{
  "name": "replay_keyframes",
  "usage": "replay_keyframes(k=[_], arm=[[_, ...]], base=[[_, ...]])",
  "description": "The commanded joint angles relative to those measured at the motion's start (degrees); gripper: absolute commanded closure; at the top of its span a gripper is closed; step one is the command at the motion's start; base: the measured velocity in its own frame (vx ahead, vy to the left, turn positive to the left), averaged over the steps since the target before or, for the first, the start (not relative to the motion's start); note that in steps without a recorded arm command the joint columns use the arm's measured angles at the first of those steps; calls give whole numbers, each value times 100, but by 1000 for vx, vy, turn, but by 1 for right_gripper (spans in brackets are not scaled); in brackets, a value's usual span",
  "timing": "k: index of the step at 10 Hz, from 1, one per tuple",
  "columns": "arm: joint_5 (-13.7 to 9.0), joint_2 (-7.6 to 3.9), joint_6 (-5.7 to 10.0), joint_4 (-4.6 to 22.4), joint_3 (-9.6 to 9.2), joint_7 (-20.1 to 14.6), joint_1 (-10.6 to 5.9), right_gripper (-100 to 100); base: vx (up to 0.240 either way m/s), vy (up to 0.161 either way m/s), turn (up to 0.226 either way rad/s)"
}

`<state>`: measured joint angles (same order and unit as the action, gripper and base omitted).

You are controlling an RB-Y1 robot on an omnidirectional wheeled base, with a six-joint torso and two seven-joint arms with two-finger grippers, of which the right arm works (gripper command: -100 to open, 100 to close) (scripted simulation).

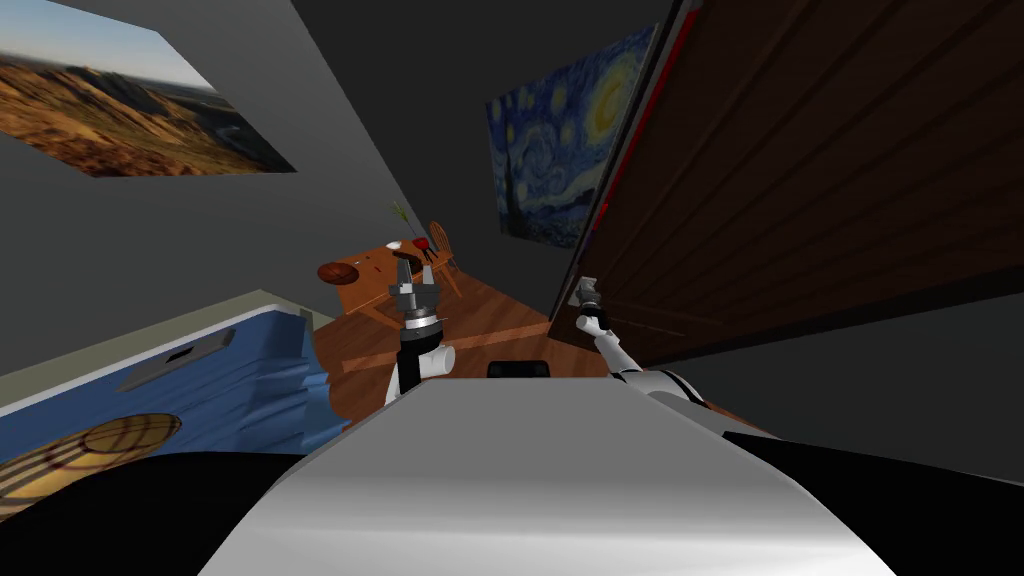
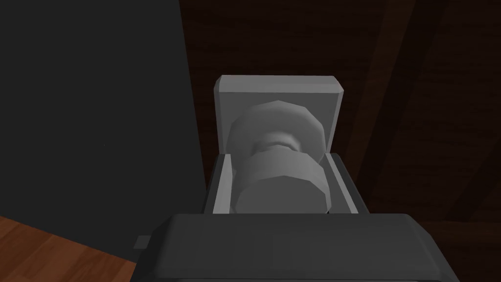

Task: Pull the door open

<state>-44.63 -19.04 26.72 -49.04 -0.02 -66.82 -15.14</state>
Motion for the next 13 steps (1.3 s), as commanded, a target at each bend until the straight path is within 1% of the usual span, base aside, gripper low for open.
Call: replay_keyframes(k=[1, 5, 6, 7, 9, 10, 13], arm=[[12, -33, -17, -53, -145, -160, 29, 100], [28, -155, -75, -193, -407, -447, 109, 100], [29, -150, -47, -141, -371, -415, 87, 100], [47, -191, -70, -205, -496, -508, 134, 100], [65, -245, -75, -270, -609, -599, 165, 100], [79, -291, -78, -325, -705, -677, 192, 100], [108, -381, -85, -433, -895, -829, 245, 100]], base=[[-265, -58, 121], [-236, -73, 125], [-115, -15, 32], [-183, -45, 103], [-238, -67, 111], [-240, -61, 115], [-222, -58, 100]])
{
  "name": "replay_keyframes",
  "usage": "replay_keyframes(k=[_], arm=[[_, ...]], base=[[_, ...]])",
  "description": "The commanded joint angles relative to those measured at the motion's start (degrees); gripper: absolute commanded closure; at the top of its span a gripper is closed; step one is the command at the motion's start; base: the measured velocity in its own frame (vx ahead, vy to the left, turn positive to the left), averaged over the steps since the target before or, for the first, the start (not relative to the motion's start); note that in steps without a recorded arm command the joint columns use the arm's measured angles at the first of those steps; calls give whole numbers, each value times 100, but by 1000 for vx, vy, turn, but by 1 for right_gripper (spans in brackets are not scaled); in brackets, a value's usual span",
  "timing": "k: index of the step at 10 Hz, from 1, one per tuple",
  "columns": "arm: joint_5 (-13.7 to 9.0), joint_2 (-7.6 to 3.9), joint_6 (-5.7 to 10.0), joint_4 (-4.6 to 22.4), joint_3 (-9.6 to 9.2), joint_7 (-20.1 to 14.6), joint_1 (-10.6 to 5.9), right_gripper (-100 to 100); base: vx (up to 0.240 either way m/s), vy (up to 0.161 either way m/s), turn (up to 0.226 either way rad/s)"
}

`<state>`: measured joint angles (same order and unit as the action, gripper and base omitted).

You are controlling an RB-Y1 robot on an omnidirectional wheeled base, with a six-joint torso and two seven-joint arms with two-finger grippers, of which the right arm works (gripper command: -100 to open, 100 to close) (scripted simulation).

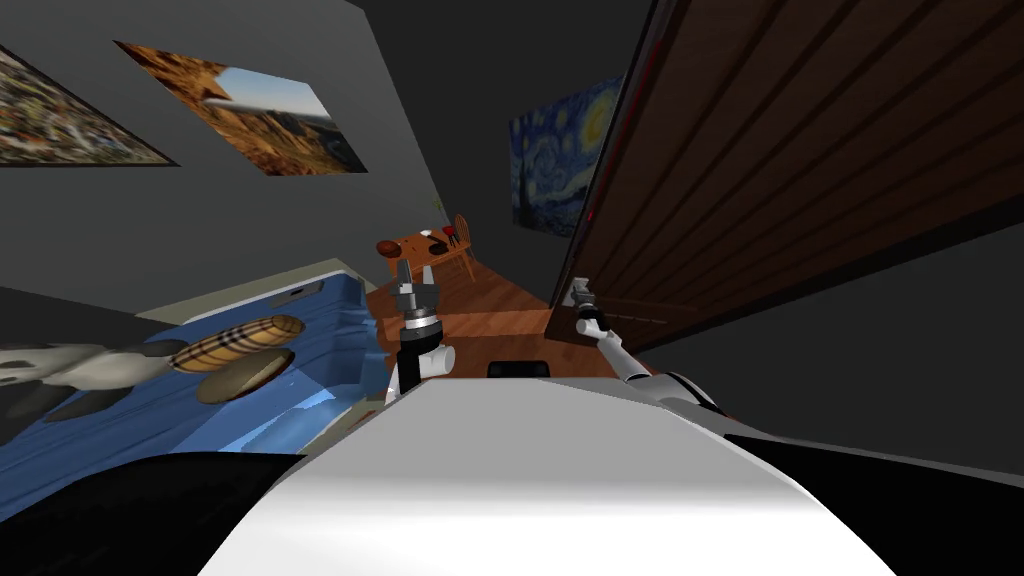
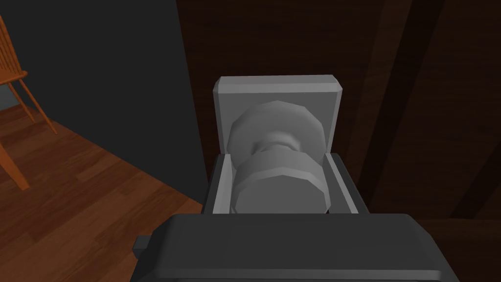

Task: Pull the door open

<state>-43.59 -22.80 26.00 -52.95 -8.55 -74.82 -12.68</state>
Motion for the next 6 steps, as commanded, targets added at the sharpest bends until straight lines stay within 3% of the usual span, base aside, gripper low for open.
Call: replay_keyframes(k=[1, 3, 4, 6], arm=[[13, -32, -16, -72, -96, -73, 15, 100], [29, -84, -20, -135, -205, -161, 45, 100], [19, -61, -46, -144, -160, -108, 57, 100], [43, -155, -28, -227, -342, -250, 111, 100]], base=[[-194, -90, 88], [-195, -85, 89], [-84, -30, 33], [-179, -67, 98]])
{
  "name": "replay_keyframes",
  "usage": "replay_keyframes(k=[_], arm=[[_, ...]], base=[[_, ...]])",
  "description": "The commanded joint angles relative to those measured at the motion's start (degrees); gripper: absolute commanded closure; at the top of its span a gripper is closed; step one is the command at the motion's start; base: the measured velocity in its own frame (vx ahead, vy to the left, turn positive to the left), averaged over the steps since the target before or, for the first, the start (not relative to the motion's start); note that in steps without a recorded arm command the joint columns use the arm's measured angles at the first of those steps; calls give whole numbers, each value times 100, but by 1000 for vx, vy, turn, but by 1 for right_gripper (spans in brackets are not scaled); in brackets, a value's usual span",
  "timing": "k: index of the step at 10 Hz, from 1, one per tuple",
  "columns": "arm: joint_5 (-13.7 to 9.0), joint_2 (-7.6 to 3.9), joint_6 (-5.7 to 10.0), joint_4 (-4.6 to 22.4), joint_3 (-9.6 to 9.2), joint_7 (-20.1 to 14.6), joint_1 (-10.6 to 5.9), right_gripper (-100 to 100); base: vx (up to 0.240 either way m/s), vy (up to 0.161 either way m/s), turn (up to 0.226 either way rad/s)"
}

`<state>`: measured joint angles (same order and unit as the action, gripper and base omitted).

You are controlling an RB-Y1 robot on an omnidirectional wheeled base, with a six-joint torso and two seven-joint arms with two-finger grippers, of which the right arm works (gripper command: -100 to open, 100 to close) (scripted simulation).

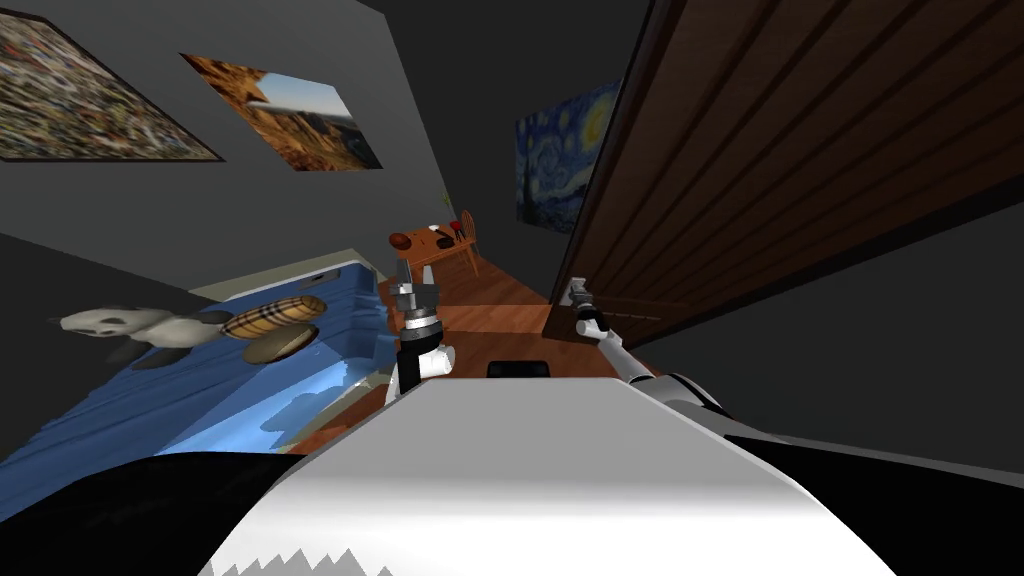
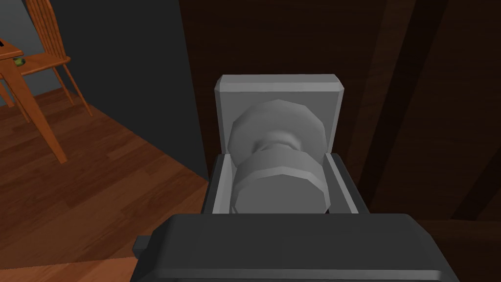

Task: Pull the door open

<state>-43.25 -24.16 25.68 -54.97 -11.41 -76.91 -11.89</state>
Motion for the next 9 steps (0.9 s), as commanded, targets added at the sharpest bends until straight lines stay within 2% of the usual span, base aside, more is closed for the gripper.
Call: replay_keyframes(k=[1, 8, 9], arm=[[17, -61, 14, -62, -123, -95, 50, 100], [74, -358, 89, -324, -591, -477, 180, 100], [71, -339, 92, -279, -557, -452, 154, 100]], base=[[-210, -77, 101], [-199, -73, 87], [-100, -40, 31]])
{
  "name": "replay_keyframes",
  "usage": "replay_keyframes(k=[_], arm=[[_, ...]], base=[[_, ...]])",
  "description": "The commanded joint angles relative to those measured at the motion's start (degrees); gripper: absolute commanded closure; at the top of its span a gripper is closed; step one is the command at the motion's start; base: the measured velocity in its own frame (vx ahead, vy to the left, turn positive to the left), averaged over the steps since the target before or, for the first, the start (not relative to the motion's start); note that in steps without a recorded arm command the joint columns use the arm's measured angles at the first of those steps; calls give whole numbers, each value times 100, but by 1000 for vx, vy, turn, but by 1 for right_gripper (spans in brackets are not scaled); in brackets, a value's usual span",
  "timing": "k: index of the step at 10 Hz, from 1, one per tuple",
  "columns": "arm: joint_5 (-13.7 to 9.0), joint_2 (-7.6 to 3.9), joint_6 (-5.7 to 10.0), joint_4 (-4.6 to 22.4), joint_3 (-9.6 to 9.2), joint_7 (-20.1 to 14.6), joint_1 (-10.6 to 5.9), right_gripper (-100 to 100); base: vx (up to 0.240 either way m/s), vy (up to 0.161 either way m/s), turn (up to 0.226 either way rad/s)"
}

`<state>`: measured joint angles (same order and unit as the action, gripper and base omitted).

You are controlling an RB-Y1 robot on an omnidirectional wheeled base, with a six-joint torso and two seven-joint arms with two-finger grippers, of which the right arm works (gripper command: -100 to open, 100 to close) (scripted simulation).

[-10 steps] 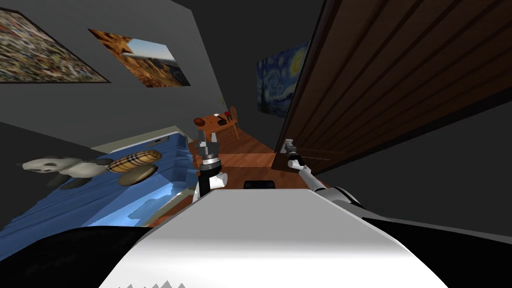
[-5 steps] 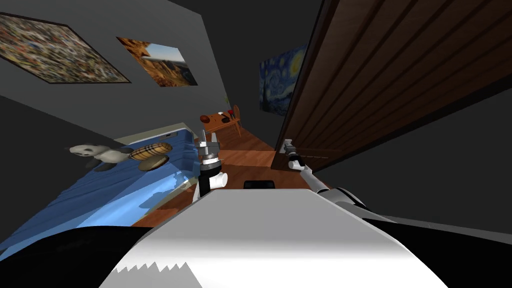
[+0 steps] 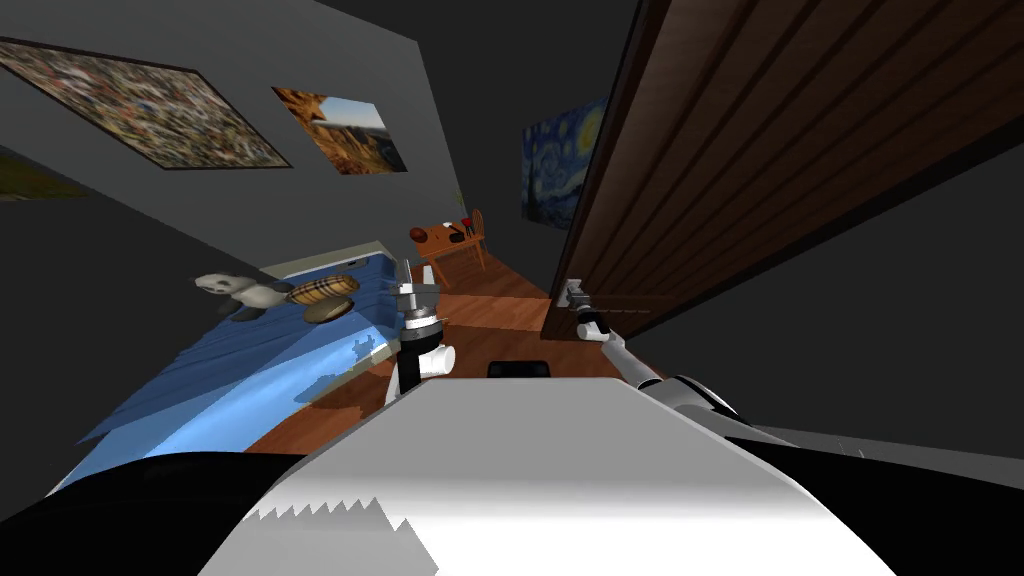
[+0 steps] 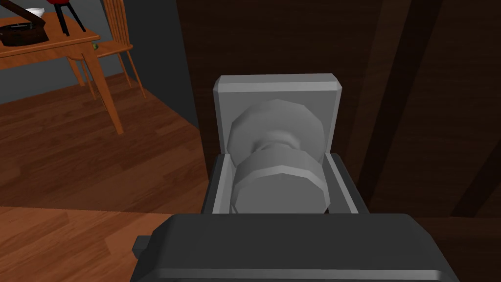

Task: Pull the door open

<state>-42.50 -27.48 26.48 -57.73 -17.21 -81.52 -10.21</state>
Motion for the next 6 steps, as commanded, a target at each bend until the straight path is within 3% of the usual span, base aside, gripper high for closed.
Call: replay_keyframes(k=[1, 6], arm=[[12, -67, 28, -48, -86, -75, 23, 100], [60, -344, 144, -245, -443, -384, 119, 100]], base=[[-116, -43, 80], [-198, -94, 105]])
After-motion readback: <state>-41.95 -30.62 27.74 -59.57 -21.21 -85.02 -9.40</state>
